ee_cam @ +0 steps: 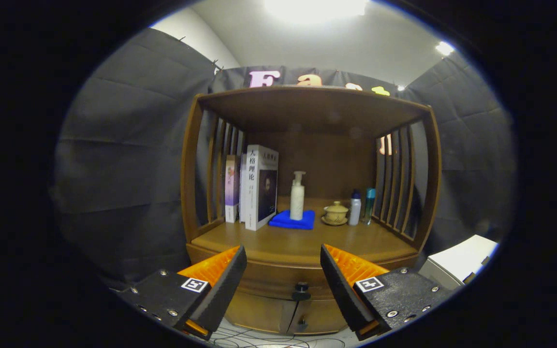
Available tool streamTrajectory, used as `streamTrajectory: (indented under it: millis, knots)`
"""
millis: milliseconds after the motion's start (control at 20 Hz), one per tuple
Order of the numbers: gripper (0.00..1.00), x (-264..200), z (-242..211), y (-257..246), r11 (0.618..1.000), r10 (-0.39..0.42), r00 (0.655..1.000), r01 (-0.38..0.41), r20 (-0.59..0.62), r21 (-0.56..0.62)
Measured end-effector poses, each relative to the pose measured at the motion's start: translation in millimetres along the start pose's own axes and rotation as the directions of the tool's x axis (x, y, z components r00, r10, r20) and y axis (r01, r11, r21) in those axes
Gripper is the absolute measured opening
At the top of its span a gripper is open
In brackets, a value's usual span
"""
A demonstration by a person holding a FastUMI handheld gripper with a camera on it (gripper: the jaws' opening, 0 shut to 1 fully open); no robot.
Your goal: Pull open the drawer, take out the items inside it, and place them on the countertop above the cabinet.
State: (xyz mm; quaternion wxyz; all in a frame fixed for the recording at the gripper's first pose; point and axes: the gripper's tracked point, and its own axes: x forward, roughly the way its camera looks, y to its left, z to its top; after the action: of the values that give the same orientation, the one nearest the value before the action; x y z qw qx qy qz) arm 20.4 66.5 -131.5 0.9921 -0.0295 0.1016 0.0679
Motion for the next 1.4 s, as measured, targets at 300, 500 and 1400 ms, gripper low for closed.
streamTrajectory:
  millis: [300, 500, 1400]
  knots:
    - [0.95, 24, -51, -40, 0.994, -0.111, 0.993, 0.111, -0.039, 0.000]
    - [0.95, 33, -70, -59, 0.979, -0.175, 0.983, 0.179, -0.053, 0.100]
    - [0.57, 66, -182, -41, 0.978, -0.137, 0.966, 0.167, -0.220, 0.126]
